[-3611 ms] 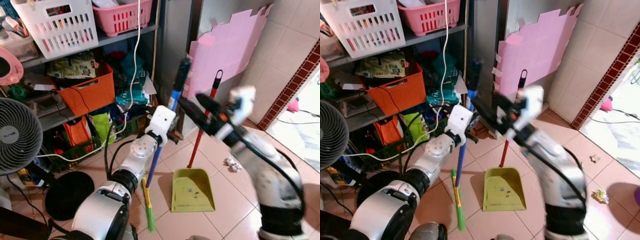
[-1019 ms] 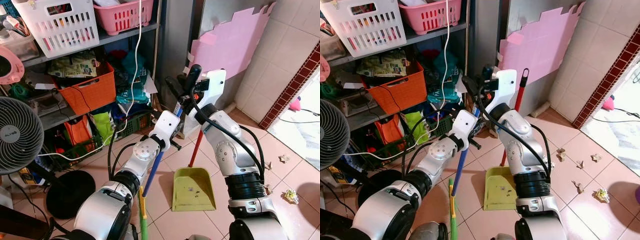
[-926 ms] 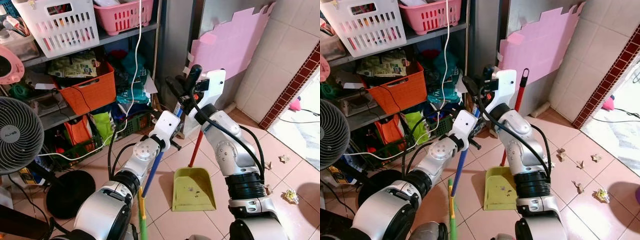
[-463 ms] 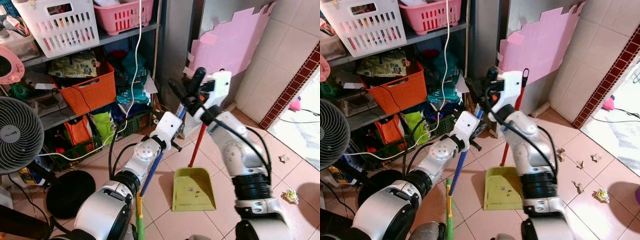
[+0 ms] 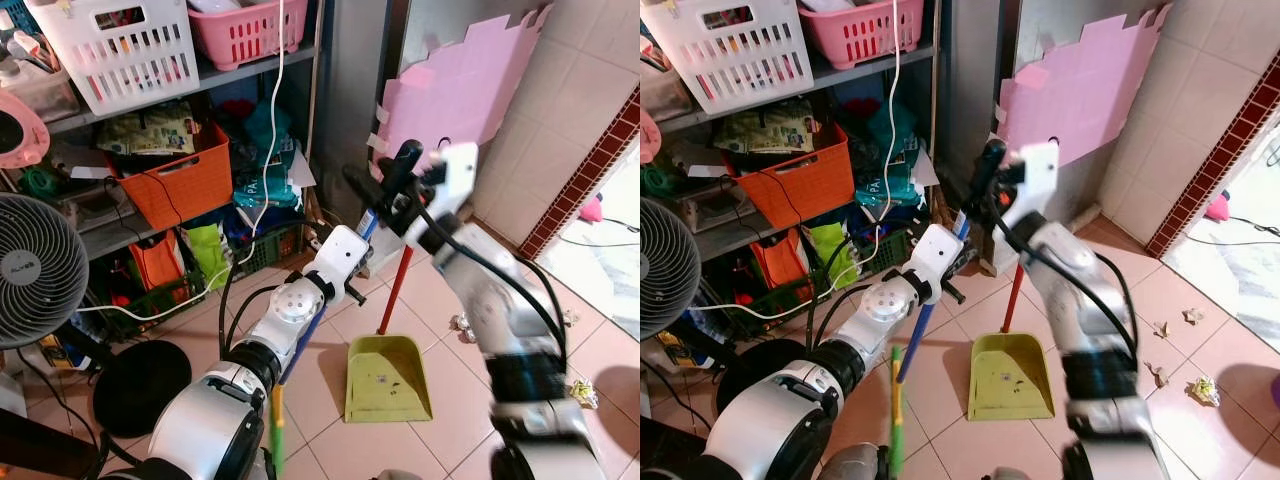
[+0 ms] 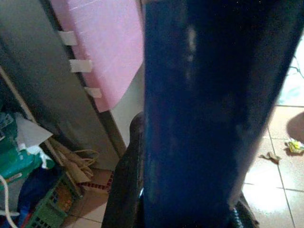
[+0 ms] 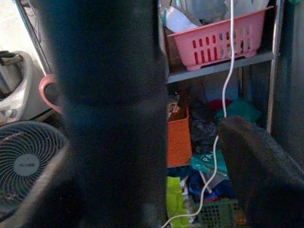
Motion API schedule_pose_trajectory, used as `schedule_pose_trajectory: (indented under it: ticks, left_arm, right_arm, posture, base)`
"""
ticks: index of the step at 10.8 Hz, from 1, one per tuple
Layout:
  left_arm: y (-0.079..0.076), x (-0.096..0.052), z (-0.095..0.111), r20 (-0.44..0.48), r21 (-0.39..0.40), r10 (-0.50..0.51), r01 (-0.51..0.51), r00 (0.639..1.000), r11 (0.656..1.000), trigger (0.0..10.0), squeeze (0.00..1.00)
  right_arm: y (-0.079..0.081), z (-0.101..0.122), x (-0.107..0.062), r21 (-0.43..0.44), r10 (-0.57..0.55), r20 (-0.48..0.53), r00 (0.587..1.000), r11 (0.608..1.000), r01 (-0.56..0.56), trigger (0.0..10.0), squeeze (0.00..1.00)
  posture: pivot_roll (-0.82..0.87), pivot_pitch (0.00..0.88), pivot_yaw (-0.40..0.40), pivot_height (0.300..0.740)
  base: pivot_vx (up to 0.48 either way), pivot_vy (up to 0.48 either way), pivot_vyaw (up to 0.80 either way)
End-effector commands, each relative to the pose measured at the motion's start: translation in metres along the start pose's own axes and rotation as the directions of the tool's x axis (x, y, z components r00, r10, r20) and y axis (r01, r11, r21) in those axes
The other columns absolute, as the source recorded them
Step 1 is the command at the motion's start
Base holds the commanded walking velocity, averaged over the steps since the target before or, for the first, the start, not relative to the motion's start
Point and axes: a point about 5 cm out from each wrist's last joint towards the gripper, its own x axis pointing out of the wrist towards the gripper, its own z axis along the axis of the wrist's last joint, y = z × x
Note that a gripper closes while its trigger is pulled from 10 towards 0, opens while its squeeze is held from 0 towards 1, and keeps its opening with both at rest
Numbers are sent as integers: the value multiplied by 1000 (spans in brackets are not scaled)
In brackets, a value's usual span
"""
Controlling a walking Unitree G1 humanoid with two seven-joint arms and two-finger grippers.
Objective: Sweep floor
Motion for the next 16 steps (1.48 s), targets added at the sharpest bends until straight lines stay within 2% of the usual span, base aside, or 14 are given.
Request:
schedule_pose_trajectory:
  ticks: [1, 2, 3, 5, 8, 10, 11, 12, 14, 16]
  left_arm:
    - [-2, 11, 21, 72, -55, 36, -32, 997, 998, 0, 0]
    - [-3, 11, 21, 70, -56, 35, -31, 997, 998, 0, 0]
    - [-5, 12, 21, 71, -57, 30, -26, 997, 998, 0, 0]
    - [-5, 12, 21, 70, -57, 28, -24, 997, 998, 0, 0]
    - [-6, 12, 20, 65, -57, 22, -19, 998, 998, 0, 0]
    - [-8, 12, 21, 68, -59, 19, -15, 998, 998, 0, 0]
    - [-8, 12, 21, 67, -59, 18, -14, 998, 998, 0, 0]
    - [-8, 12, 21, 67, -58, 18, -14, 998, 998, 0, 0]
    - [-7, 12, 20, 64, -55, 14, -11, 998, 998, 0, 0]
    - [-8, 12, 20, 63, -52, 11, -8, 998, 999, 0, 0]
  right_arm:
    - [-4, 6, -8, 7, -15, 20, 1000, 1000, 15, 10000, 1000]
    - [13, -5, -10, 26, 73, -21, 997, 997, -73, 10000, 0]
    - [20, -15, -12, 11, 63, -35, 997, 998, -63, 10000, 0]
    - [18, -14, -9, 10, 11, -1, 1000, 1000, -11, 10000, 0]
    - [7, 8, 9, -49, -5, 50, 999, 999, 7, 10000, 0]
    - [4, 15, 14, -67, -3, 66, 998, 998, 7, 10000, 0]
    - [1, 16, 14, -69, -9, 69, 998, 998, 13, 7490, 0]
    - [0, 17, 14, -65, -13, 73, 997, 998, 18, 0, 0]
    - [-2, 16, 16, -53, -16, 80, 997, 998, 20, 0, 0]
    - [-2, 15, 17, -56, -22, 42, 999, 998, 24, 0, 0]
  posture:
    - [-184, 0, 41, 740]
    - [-187, 0, 42, 740]
    - [-186, 0, 40, 740]
    - [-184, 0, 39, 740]
    - [-187, 0, 37, 740]
    - [-186, 0, 35, 740]
    - [-186, 0, 35, 740]
    - [-186, 0, 35, 740]
    - [-189, 0, 39, 740]
    - [-189, 0, 39, 740]
  base:
    - [0, 0, 0]
    - [0, 0, 0]
    - [0, 0, 0]
    - [0, 0, 0]
    - [0, 0, 0]
    - [0, 0, 0]
    - [0, 0, 0]
    - [0, 0, 0]
    - [0, 0, 0]
    - [0, 0, 0]
